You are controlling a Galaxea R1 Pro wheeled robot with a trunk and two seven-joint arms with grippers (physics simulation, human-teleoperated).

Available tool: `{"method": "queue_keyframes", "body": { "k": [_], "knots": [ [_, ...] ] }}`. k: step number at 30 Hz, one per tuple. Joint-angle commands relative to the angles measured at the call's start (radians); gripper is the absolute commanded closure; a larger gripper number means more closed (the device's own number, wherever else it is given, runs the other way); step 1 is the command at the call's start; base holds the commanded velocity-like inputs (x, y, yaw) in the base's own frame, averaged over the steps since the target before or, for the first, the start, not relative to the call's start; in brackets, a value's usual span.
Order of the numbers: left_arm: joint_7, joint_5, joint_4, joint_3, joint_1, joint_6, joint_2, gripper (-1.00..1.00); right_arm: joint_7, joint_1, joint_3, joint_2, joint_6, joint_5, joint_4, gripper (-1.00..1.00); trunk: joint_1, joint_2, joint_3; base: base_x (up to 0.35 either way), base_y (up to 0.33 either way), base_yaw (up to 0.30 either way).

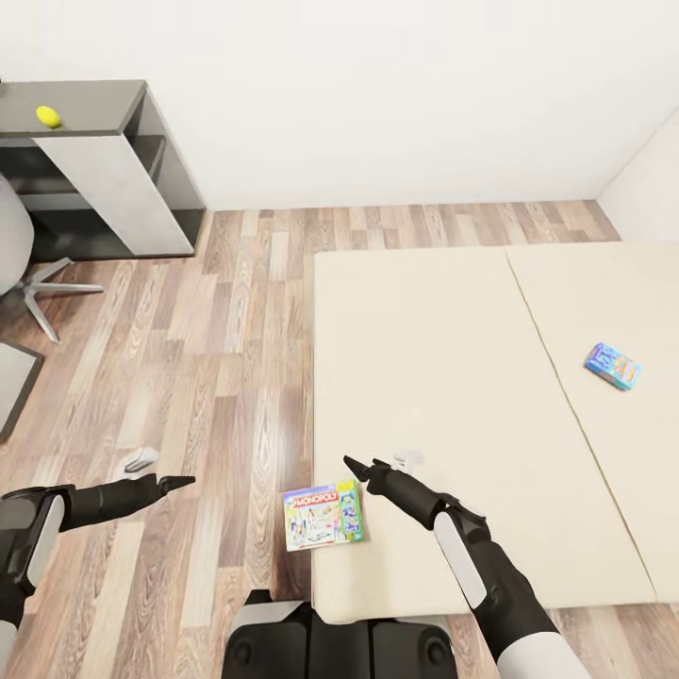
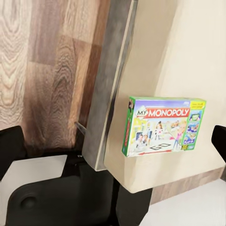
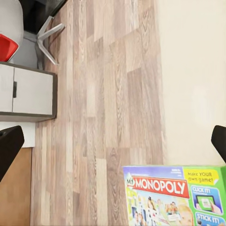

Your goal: Put all the toys in the child's room - the three board games (two on the bed and one on the table), the two jigsaw puzzles on the table, and the tennis ball on the table - inside the toy box on the table in the child's room.

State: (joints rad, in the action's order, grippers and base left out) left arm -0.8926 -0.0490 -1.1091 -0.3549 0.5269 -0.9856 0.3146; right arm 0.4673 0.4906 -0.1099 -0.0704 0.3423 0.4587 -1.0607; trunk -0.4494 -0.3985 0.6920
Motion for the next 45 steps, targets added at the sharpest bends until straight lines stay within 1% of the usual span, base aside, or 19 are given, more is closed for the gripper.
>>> {"method": "queue_keyframes", "body": {
  "k": [1,5,7,10,11,14,20,31,38,45],
  "knots": [
    [0.003,-0.005,0.000,-0.001,0.001,-0.008,0.000,-1.00,0.000,0.000,0.001,0.000,0.008,0.010,-0.001,-1.00,-0.001,-0.001,-0.001,0.000,0.000,0.000],
    [0.035,-0.005,0.001,0.000,0.001,-0.007,0.000,-1.00,-0.008,0.000,0.001,0.000,0.006,0.010,0.003,-1.00,-0.001,-0.001,-0.007,0.000,0.000,0.000],
    [0.056,-0.005,0.002,0.000,0.001,-0.007,-0.001,-1.00,-0.014,0.000,0.001,0.000,0.005,0.003,0.005,-1.00,-0.001,-0.001,-0.010,0.000,0.000,0.000],
    [0.079,-0.006,0.004,0.000,0.002,0.011,-0.008,-1.00,-0.019,0.000,0.002,-0.001,0.005,-0.011,0.007,-1.00,-0.001,-0.001,-0.015,0.000,0.000,0.000],
    [0.089,-0.007,0.004,0.000,0.002,0.027,-0.014,-1.00,-0.020,0.000,0.003,-0.002,0.005,-0.017,0.008,-1.00,-0.001,-0.001,-0.017,0.000,0.000,0.000],
    [0.113,-0.007,0.010,0.000,0.003,0.050,-0.021,-1.00,-0.022,0.000,0.003,-0.003,0.004,-0.023,0.012,-1.00,-0.001,-0.001,-0.022,0.000,0.000,0.000],
    [0.167,-0.008,0.020,0.001,0.005,0.065,-0.027,-1.00,-0.026,0.000,0.006,-0.003,0.004,-0.028,0.046,-1.00,-0.001,-0.001,-0.032,0.000,0.000,0.000],
    [0.177,-0.008,0.021,0.001,0.005,0.068,-0.029,-1.00,-0.065,0.000,0.004,-0.003,0.003,-0.031,0.053,-1.00,-0.001,-0.001,-0.050,0.000,0.000,0.000],
    [0.176,-0.008,0.021,0.001,0.005,0.068,-0.029,-1.00,-0.068,0.000,0.004,-0.003,0.003,-0.031,0.054,-1.00,-0.001,-0.001,-0.061,0.000,0.000,0.000],
    [0.176,-0.006,0.021,0.001,0.005,0.070,-0.029,-1.00,-0.068,0.000,0.003,-0.004,-0.002,-0.031,0.079,-1.00,-0.001,-0.001,-0.073,0.000,0.000,0.000]
  ]
}}
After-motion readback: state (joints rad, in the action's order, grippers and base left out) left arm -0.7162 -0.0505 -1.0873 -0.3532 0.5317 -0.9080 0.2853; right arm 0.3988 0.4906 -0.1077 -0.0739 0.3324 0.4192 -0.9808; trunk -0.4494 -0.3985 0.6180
